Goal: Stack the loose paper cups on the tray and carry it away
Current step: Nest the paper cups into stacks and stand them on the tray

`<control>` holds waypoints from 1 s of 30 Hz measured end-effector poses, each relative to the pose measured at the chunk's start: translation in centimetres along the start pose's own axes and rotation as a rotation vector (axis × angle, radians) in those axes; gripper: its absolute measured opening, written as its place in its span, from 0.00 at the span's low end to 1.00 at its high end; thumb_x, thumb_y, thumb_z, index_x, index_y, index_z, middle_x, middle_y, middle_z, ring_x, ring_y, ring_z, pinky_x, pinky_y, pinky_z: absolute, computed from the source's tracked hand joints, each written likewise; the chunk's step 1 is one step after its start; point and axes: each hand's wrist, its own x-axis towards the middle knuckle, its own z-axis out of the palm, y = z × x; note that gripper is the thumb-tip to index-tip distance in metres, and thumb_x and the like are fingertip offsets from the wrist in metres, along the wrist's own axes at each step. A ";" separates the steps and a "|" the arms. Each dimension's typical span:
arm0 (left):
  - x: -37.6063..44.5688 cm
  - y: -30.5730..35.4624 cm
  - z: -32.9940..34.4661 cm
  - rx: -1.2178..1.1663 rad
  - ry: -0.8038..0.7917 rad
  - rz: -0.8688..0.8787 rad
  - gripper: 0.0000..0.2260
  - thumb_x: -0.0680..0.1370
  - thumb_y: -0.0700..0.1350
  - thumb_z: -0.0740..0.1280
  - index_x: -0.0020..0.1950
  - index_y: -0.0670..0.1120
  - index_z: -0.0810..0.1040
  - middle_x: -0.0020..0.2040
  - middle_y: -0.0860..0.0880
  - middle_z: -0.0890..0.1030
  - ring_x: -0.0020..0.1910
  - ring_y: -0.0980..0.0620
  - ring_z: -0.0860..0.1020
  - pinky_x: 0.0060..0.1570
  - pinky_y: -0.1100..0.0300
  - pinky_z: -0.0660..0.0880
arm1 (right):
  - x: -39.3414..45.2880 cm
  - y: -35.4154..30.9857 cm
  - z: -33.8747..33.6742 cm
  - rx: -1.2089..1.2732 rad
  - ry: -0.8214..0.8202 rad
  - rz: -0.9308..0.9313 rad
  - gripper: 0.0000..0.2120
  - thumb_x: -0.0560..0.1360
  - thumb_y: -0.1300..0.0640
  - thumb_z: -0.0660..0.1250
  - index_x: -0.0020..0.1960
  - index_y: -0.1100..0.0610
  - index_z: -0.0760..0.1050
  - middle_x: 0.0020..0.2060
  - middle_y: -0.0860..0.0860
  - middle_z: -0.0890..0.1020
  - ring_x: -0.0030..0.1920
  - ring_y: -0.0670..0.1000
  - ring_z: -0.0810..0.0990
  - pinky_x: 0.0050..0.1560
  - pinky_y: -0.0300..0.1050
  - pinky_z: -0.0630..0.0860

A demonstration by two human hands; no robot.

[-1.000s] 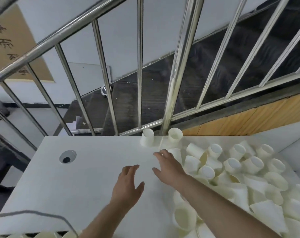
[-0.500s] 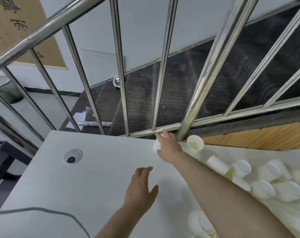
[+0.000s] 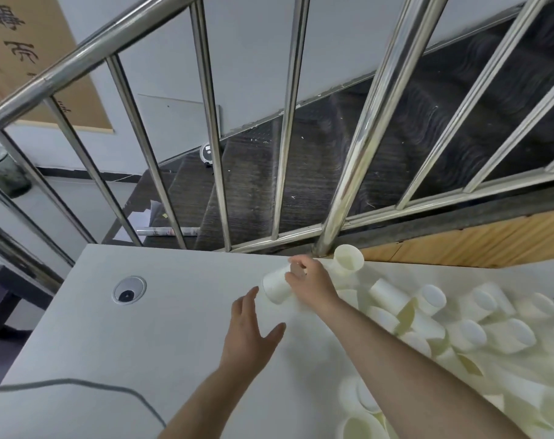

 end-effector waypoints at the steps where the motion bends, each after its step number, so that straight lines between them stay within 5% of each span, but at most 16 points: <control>1: 0.1 0.1 -0.2 -0.054 0.022 -0.005 0.38 0.71 0.53 0.73 0.75 0.51 0.55 0.69 0.52 0.62 0.64 0.55 0.69 0.57 0.61 0.71 | -0.7 -0.3 -0.3 0.237 -0.021 0.142 0.13 0.76 0.57 0.65 0.60 0.51 0.77 0.58 0.51 0.77 0.54 0.52 0.76 0.53 0.47 0.78; 5: -0.2 1.3 -0.6 -0.258 0.029 -0.027 0.40 0.70 0.54 0.73 0.76 0.56 0.54 0.66 0.57 0.60 0.63 0.58 0.65 0.61 0.52 0.74 | -4.1 0.0 -2.0 0.901 -0.230 0.563 0.10 0.76 0.58 0.64 0.56 0.59 0.79 0.47 0.59 0.79 0.42 0.56 0.77 0.40 0.47 0.78; 12: -1.1 2.7 0.1 -0.293 -0.026 0.023 0.27 0.74 0.49 0.70 0.71 0.59 0.63 0.62 0.55 0.68 0.59 0.55 0.71 0.58 0.60 0.70 | -6.3 2.4 -2.6 1.003 -0.338 0.597 0.12 0.75 0.59 0.65 0.57 0.61 0.80 0.44 0.59 0.78 0.39 0.57 0.78 0.38 0.47 0.78; 15: -1.3 2.7 0.3 -0.236 -0.021 0.031 0.28 0.74 0.46 0.71 0.71 0.57 0.65 0.60 0.53 0.69 0.56 0.57 0.70 0.56 0.64 0.66 | -6.4 3.0 -3.1 0.744 -0.291 0.473 0.10 0.77 0.54 0.66 0.55 0.56 0.80 0.47 0.55 0.82 0.44 0.55 0.82 0.45 0.48 0.80; 19: -1.2 2.0 0.4 -0.004 -0.043 0.071 0.31 0.72 0.47 0.71 0.72 0.55 0.63 0.63 0.52 0.68 0.59 0.54 0.71 0.55 0.64 0.67 | -5.1 4.9 -3.9 0.276 0.090 0.196 0.07 0.75 0.54 0.68 0.51 0.55 0.79 0.45 0.50 0.82 0.46 0.51 0.81 0.51 0.49 0.79; 22: -1.1 1.9 0.5 0.199 -0.089 0.097 0.33 0.72 0.50 0.69 0.73 0.56 0.60 0.65 0.54 0.66 0.62 0.51 0.69 0.53 0.59 0.73 | -3.4 5.9 -5.3 -0.084 0.232 0.003 0.14 0.75 0.53 0.69 0.59 0.54 0.77 0.53 0.50 0.78 0.54 0.51 0.77 0.56 0.47 0.75; 26: -0.8 2.1 0.8 0.315 -0.125 0.144 0.33 0.73 0.52 0.67 0.74 0.57 0.56 0.66 0.56 0.63 0.64 0.53 0.66 0.51 0.60 0.74 | -0.2 5.8 -6.6 -0.458 0.133 -0.046 0.24 0.77 0.49 0.65 0.72 0.51 0.67 0.69 0.51 0.67 0.68 0.56 0.65 0.63 0.51 0.71; 30: -0.4 2.3 1.1 0.344 -0.149 0.170 0.33 0.73 0.53 0.66 0.75 0.58 0.54 0.67 0.57 0.61 0.64 0.54 0.65 0.52 0.62 0.74 | 2.7 5.4 -6.8 -0.645 0.051 -0.036 0.25 0.79 0.50 0.63 0.74 0.49 0.62 0.74 0.53 0.58 0.71 0.58 0.59 0.62 0.52 0.71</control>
